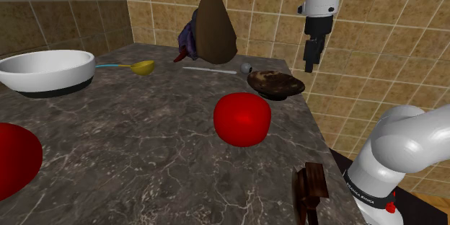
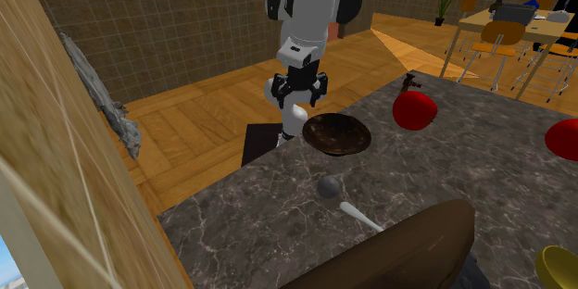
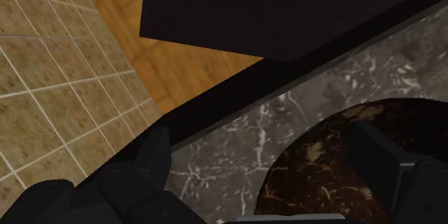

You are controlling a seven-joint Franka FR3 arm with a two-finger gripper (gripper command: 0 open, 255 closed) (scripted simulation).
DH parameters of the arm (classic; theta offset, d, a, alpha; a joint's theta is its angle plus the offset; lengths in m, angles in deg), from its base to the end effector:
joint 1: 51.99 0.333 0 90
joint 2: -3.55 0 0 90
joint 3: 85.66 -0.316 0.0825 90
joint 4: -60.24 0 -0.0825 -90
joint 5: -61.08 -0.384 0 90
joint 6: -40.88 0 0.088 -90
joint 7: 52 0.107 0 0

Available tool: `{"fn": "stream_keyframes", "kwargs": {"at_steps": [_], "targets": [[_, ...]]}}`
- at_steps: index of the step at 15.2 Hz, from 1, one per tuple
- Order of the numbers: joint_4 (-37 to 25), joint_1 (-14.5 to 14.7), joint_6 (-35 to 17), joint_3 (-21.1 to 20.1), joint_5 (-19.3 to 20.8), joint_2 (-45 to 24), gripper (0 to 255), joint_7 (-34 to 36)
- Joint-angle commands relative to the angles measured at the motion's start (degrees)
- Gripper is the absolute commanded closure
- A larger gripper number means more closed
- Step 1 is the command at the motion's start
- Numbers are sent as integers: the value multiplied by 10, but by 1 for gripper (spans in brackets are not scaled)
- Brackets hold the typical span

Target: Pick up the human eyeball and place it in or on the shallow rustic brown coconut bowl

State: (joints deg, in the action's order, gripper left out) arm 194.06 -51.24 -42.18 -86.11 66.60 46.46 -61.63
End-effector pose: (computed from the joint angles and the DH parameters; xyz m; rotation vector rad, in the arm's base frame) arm 0.3032 -0.0042 0.5796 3.0301 0.2757 -0.2198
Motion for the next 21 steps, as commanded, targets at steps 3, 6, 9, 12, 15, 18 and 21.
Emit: {"fn": "stream_keyframes", "kwargs": {"at_steps": [3, 6, 9, 12, 15, 18, 21], "targets": [[-16, -1, -28, -5, -11, -37, 0, 18], [-45, -2, -67, -11, -24, -94, 0, 42], [-80, -3, -101, -16, -36, -151, 0, 65], [-122, -5, -130, -20, -45, -209, 0, 87], [-169, -6, -153, -23, -53, -267, 0, 107], [-223, -7, -170, -26, -59, -326, 0, 126], [-266, -7, -179, -26, -63, -369, 0, 139]]}}
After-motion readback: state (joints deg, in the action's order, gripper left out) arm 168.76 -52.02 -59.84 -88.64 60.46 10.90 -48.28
